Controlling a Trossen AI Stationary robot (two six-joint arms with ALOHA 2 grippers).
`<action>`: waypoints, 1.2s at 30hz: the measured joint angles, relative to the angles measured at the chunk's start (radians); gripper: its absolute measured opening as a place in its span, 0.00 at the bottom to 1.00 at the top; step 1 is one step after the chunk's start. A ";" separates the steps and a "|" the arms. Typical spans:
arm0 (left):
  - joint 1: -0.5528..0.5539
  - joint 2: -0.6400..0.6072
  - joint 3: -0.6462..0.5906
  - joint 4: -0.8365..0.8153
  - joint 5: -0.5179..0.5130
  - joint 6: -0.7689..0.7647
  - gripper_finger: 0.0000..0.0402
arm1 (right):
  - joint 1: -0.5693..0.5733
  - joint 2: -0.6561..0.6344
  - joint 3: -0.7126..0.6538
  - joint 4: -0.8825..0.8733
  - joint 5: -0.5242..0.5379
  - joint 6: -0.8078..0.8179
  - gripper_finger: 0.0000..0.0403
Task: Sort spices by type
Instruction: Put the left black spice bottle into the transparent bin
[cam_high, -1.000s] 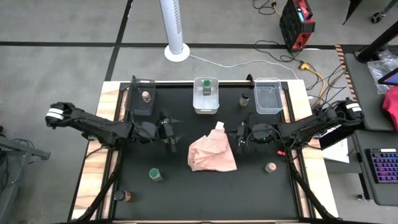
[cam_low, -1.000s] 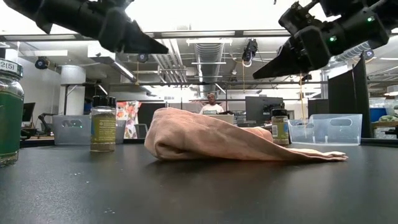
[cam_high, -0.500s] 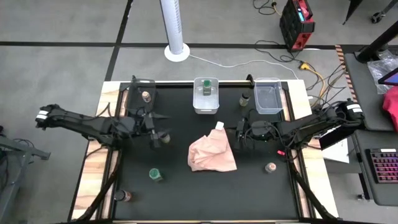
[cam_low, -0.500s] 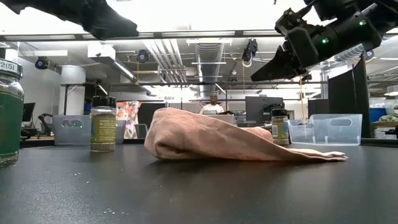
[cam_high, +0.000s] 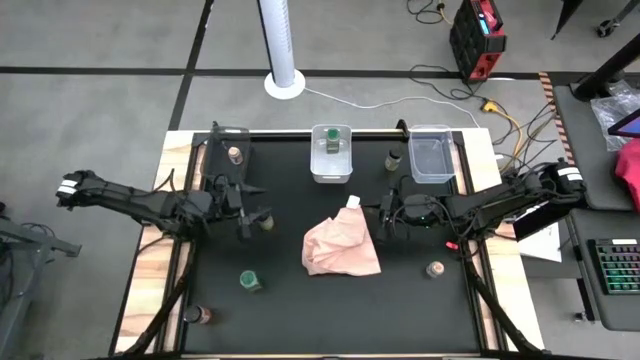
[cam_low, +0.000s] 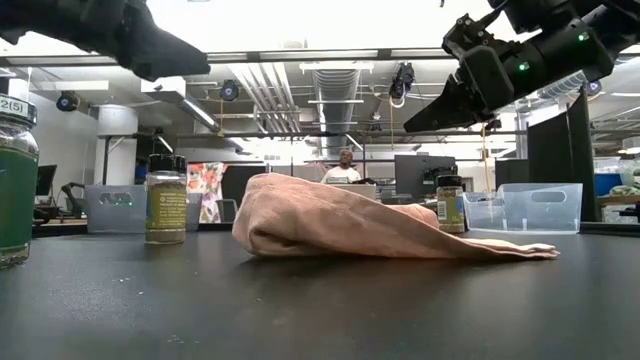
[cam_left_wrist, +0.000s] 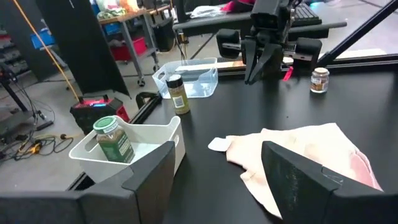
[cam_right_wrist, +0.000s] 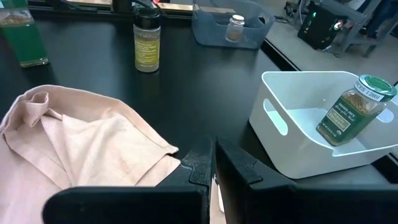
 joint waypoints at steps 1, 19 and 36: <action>0.000 0.000 -0.016 0.029 0.000 0.010 0.56 | 0.000 0.000 0.000 0.000 0.000 -0.003 0.03; 0.101 -0.046 0.011 0.094 0.068 0.235 0.56 | -0.003 0.000 0.000 0.000 0.000 -0.012 0.03; 0.179 -0.255 -0.163 0.115 0.141 0.047 0.52 | -0.002 0.000 -0.040 -0.002 0.000 0.058 0.03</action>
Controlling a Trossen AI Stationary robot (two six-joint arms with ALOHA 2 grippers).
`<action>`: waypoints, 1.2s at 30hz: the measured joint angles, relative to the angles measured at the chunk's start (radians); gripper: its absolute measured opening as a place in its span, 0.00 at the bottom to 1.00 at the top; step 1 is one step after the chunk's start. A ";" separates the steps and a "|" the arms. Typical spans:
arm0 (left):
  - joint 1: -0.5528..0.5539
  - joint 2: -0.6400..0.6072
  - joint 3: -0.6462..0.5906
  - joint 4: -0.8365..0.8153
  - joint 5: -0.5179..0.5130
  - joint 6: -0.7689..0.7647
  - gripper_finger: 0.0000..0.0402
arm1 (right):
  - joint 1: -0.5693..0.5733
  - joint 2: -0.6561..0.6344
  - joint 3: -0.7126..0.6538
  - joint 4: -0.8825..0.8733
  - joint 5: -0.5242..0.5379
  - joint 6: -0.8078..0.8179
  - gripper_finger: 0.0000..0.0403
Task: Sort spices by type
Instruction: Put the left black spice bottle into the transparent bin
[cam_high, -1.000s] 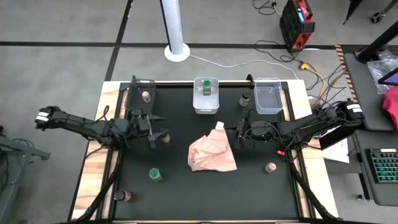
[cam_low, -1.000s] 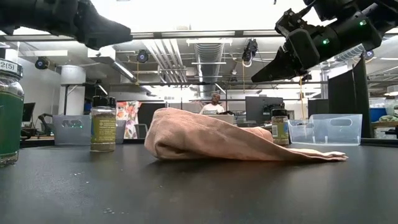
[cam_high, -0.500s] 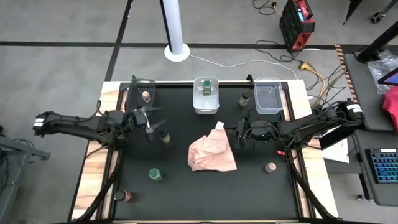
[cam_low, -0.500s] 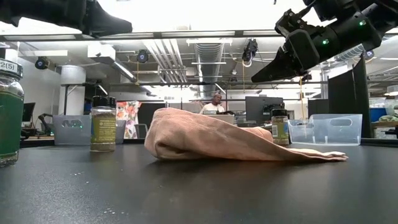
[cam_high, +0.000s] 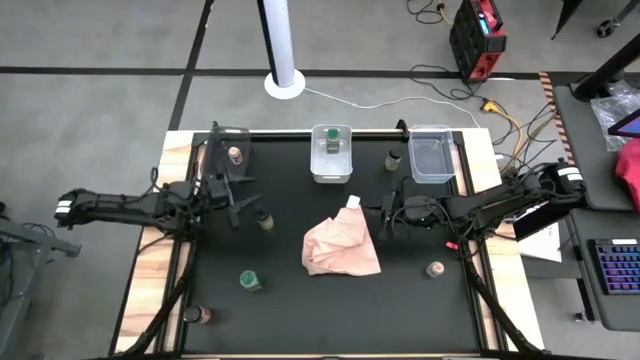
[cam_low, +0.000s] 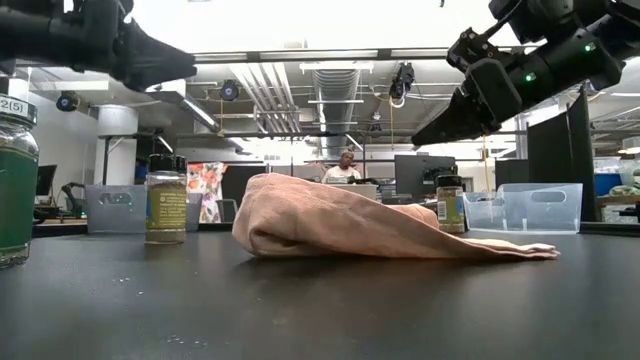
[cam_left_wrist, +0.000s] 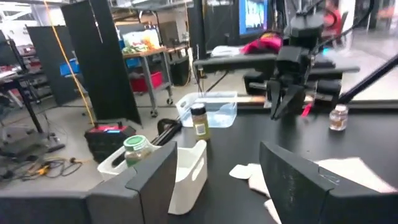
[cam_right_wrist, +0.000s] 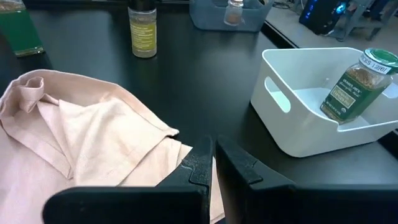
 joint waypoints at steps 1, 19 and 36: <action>-0.001 -0.003 -0.017 0.025 0.013 -0.007 0.52 | 0.000 0.000 0.000 0.000 0.000 0.002 0.03; -0.004 -0.001 -0.120 0.177 0.076 -0.128 0.49 | -0.001 0.000 0.000 0.001 0.000 0.008 0.03; -0.004 -0.001 -0.015 -0.069 0.068 -0.249 0.49 | -0.010 -0.001 0.028 0.039 0.113 -0.060 0.03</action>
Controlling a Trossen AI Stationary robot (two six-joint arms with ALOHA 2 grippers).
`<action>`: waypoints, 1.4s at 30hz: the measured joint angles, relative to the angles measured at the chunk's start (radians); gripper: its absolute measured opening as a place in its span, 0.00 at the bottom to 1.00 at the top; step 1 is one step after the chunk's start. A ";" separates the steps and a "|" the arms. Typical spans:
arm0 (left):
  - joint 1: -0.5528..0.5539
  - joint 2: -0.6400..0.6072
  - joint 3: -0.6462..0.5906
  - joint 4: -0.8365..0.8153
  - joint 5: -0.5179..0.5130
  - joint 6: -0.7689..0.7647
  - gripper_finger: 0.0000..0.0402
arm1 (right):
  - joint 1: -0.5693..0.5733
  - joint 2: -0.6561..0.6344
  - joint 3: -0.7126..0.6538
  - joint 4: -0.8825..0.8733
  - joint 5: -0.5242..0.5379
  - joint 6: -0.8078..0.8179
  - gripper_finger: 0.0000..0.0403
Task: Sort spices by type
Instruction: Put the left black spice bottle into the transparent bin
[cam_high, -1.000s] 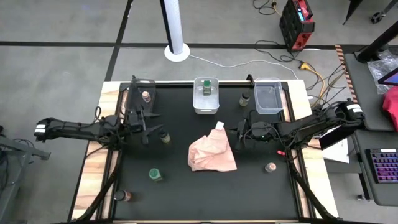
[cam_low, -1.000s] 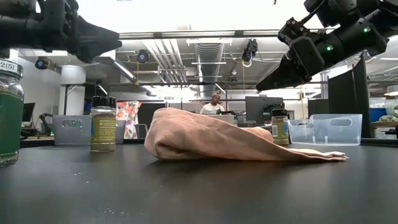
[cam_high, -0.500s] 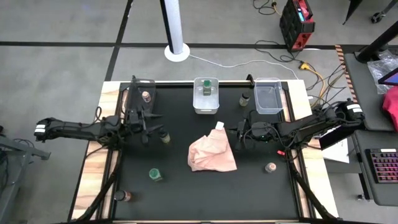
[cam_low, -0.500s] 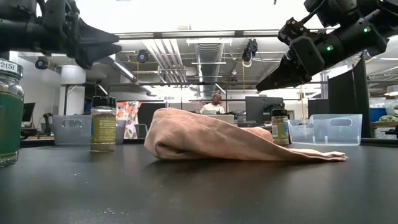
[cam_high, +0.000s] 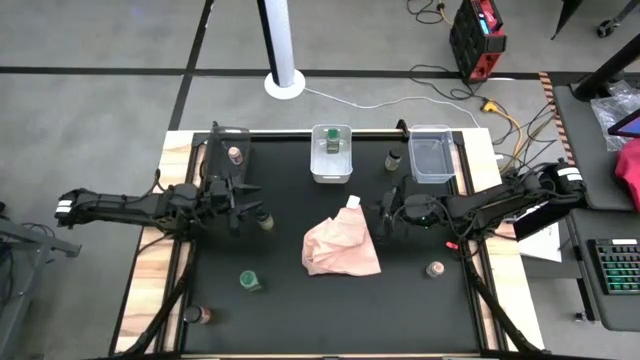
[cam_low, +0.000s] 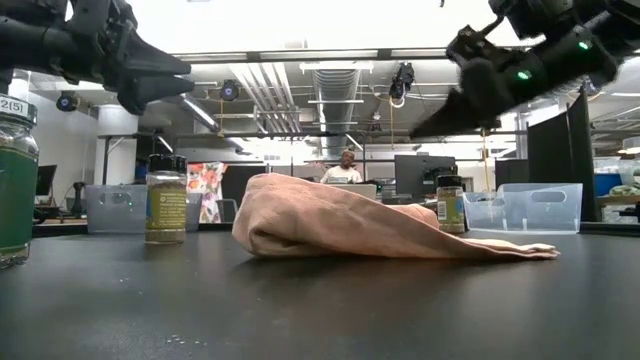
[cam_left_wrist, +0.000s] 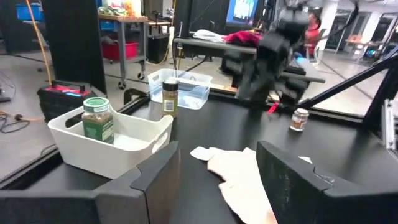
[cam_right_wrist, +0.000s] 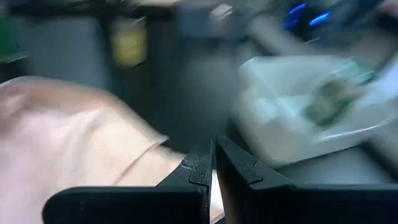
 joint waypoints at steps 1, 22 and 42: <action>0.000 0.000 0.000 -0.002 -0.009 0.010 0.49 | -0.009 -0.002 0.028 0.029 0.061 -0.040 0.03; 0.000 0.000 0.005 -0.031 -0.185 -0.050 0.49 | 0.160 -0.082 0.425 -0.755 0.361 0.043 0.03; 0.000 0.019 0.005 -0.018 -0.185 -0.046 0.49 | 0.185 -0.077 0.658 -1.489 -0.285 0.775 0.03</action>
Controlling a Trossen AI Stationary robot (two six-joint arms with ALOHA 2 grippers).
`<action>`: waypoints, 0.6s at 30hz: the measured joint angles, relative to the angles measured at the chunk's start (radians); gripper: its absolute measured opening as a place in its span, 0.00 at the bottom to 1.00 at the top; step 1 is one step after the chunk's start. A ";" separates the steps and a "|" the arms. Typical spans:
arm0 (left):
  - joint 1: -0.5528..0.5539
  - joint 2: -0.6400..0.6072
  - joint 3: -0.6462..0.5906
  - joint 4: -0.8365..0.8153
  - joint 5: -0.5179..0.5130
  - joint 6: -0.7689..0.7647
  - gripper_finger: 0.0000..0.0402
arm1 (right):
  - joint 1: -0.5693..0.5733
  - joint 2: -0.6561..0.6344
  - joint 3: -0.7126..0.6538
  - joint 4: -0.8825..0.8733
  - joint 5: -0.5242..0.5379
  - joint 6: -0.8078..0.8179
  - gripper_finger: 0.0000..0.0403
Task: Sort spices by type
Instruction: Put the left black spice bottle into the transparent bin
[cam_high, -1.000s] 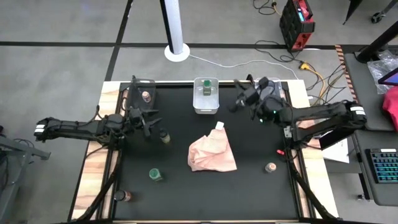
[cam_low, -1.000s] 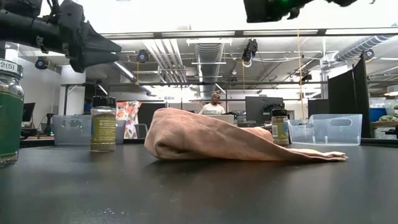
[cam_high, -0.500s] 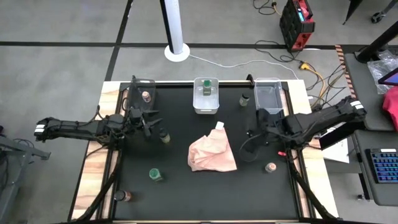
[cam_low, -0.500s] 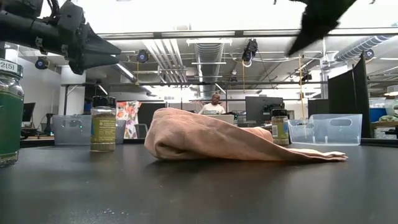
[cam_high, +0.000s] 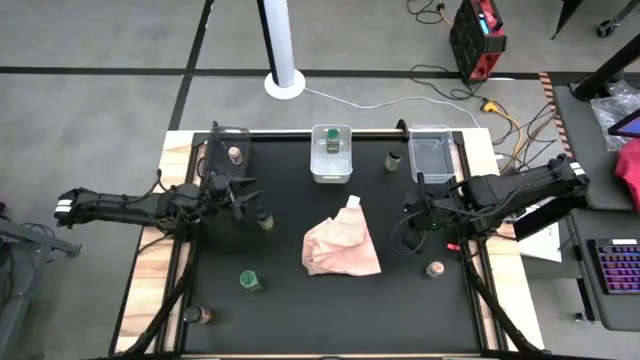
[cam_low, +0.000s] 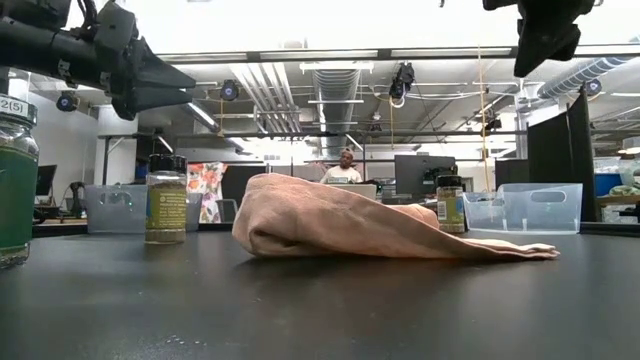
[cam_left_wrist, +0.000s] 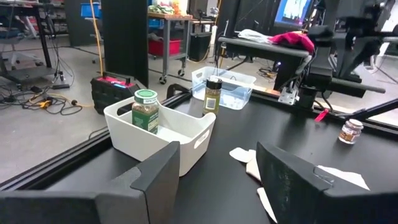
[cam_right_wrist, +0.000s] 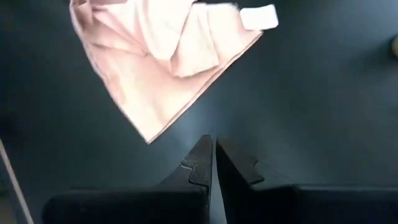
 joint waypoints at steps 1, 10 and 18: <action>0.000 0.004 0.000 0.000 0.000 0.000 0.49 | 0.000 0.000 0.000 0.000 0.010 -0.004 0.03; 0.000 0.019 0.000 0.007 0.000 0.000 0.49 | 0.000 0.002 -0.023 -0.031 -0.163 0.140 0.03; 0.000 0.019 0.000 0.032 -0.009 0.034 0.49 | 0.000 0.009 -0.023 -0.243 -0.318 0.300 0.03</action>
